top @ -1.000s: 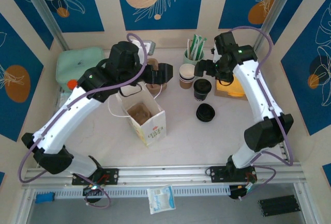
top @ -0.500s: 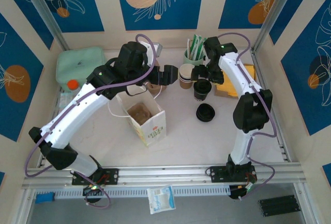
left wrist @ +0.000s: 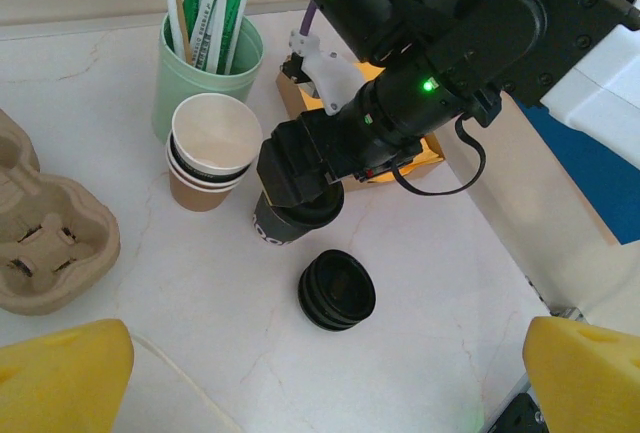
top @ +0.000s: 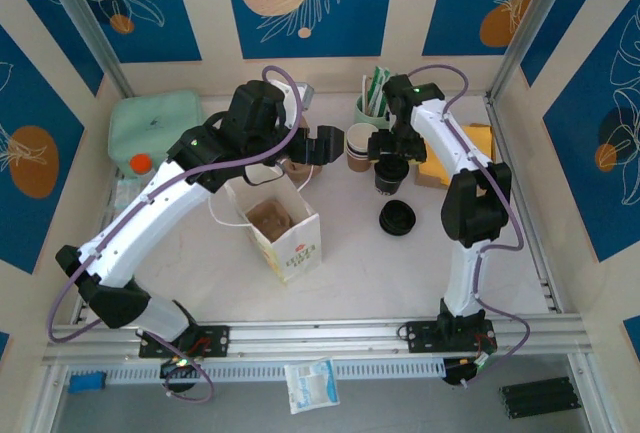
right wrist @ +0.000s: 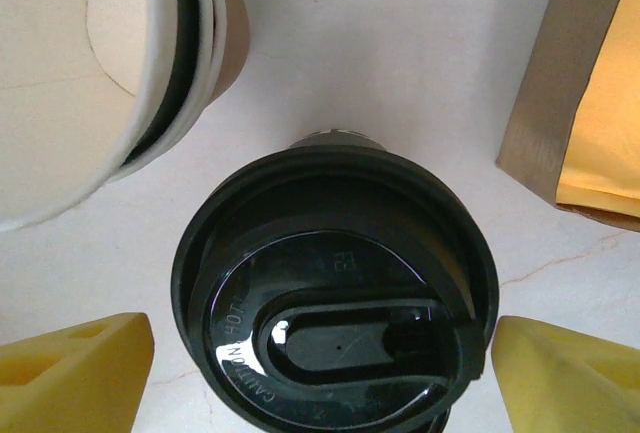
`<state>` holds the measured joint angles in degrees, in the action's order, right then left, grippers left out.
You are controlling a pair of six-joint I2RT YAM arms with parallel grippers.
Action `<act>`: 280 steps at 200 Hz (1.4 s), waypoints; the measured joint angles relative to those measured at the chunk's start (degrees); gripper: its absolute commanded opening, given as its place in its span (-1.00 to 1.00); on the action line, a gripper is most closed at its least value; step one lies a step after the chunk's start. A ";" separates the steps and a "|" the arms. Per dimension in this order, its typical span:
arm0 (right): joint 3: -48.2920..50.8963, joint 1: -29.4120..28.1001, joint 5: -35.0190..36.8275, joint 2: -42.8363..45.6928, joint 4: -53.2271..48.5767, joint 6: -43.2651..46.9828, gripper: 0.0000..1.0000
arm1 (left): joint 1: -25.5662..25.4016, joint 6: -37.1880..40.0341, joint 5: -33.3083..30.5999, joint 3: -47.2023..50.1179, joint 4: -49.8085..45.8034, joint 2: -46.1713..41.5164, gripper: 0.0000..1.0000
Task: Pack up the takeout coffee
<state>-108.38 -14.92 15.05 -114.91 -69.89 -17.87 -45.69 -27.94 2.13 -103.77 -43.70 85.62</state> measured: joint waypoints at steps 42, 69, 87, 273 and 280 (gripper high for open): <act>0.00 -0.09 0.04 -0.17 0.04 0.52 0.64 | 0.00 0.00 0.00 0.00 0.00 0.00 0.99; 0.00 -0.09 0.02 -0.17 0.07 0.57 0.65 | 0.00 0.00 0.00 0.00 0.00 0.00 0.99; 0.00 -0.09 0.02 -0.17 0.07 0.55 0.65 | 0.00 0.00 0.00 0.00 0.00 0.00 0.99; 2.14 -0.90 1.27 -0.48 1.97 0.98 0.38 | 0.00 0.02 -0.02 0.24 -0.02 0.00 0.99; 2.34 -0.92 1.27 -0.35 2.08 0.98 0.36 | 0.00 0.02 0.00 0.26 0.00 0.00 0.99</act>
<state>-106.04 -15.84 16.32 -115.26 -67.81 -16.88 -45.69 -27.92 2.13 -103.50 -43.70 85.62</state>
